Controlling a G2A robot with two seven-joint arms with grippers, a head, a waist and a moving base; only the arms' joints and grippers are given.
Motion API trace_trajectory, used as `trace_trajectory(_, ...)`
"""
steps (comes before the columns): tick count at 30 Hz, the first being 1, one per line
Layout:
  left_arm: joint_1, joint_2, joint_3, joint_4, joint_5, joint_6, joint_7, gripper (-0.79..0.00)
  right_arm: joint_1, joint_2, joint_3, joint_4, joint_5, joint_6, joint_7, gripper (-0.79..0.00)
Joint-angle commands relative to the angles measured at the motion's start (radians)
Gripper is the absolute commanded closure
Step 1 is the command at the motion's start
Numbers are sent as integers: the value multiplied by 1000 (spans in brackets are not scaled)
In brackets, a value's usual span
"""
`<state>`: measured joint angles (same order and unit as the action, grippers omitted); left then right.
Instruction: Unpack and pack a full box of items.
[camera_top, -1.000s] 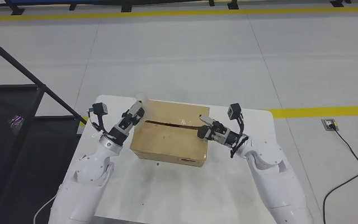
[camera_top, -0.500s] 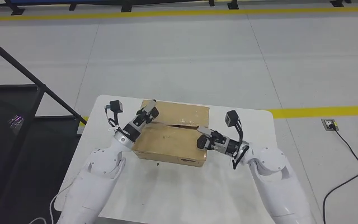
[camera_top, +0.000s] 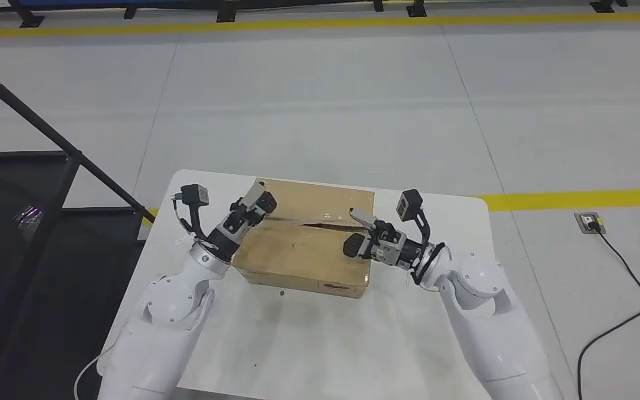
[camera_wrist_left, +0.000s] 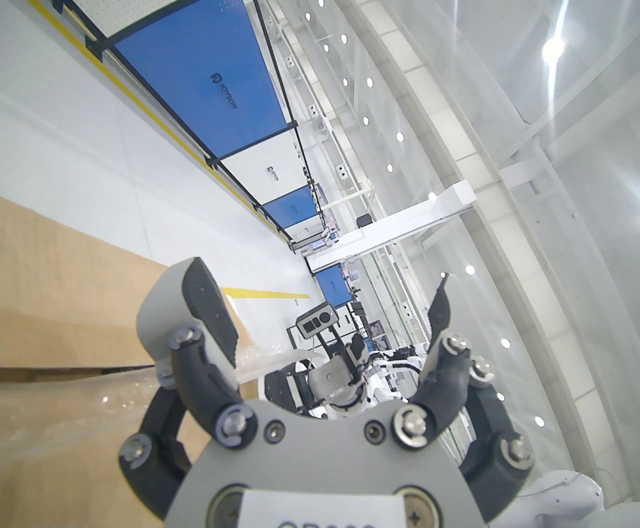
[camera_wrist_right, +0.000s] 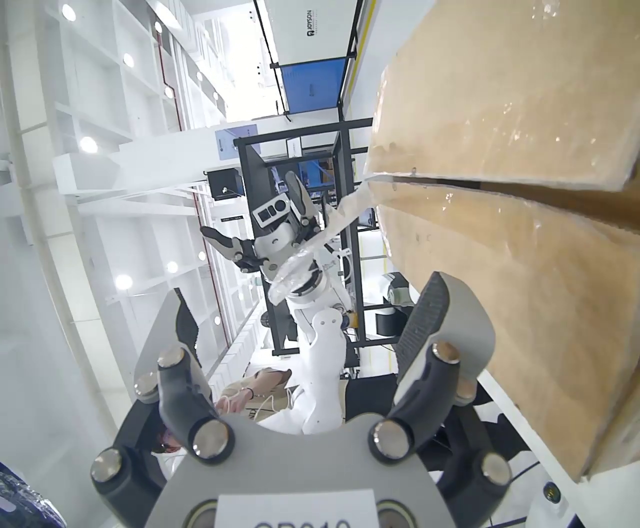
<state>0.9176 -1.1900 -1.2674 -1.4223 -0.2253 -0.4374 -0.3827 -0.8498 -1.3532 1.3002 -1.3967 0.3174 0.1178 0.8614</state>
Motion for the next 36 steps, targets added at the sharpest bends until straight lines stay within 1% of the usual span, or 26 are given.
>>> trace_trajectory(1, 3, 1, 4, 6, 3, 15, -38, -785, 10, 1, -4, 8, 5, 14, 2, -785)
trace_trajectory(8, -11, -5, 36, 53, 13, 36, -86, -785, 43, 2, -36, 40, -11, 43, 0, -785)
trace_trajectory(12, -24, -11, 51, 77, 9, 33, -92, -785, 59, 4, -50, 59, -36, 62, -19, -785)
trace_trajectory(14, -28, -13, 54, 83, 5, 32, -95, -785, 64, 5, -57, 62, -62, 68, -48, -785)
trace_trajectory(19, -31, -15, 55, 85, 0, 27, -99, -785, 70, 7, -80, 52, -130, 54, -91, -785)
trace_trajectory(24, -27, -16, 47, 78, -3, 28, -106, -785, 72, 10, -96, 49, -165, 33, -101, -785)
trace_trajectory(25, -26, -16, 46, 76, -3, 28, -107, -785, 73, 10, -97, 49, -171, 33, -110, -646)
trace_trajectory(26, -24, -16, 44, 74, -2, 28, -107, -785, 74, 10, -102, 48, -186, 35, -120, -416)
trace_trajectory(27, -23, -16, 42, 71, -3, 28, -108, -785, 75, 10, -107, 47, -192, 38, -125, -323)
trace_trajectory(28, -21, -16, 40, 68, -4, 27, -109, -785, 76, 10, -110, 46, -193, 41, -127, -289)
trace_trajectory(29, -19, -16, 36, 64, -6, 25, -108, -785, 78, 10, -113, 45, -197, 41, -130, -191)
trace_trajectory(30, -17, -15, 32, 60, -9, 24, -109, -785, 79, 10, -114, 45, -199, 41, -133, -123)
trace_trajectory(33, -8, -13, 15, 49, -18, 22, -113, -785, 82, 10, -120, 44, -207, 47, -145, 0)
trace_trajectory(36, 4, -9, -13, 38, -27, 10, -111, -785, 87, 9, -126, 42, -208, 49, -149, 0)
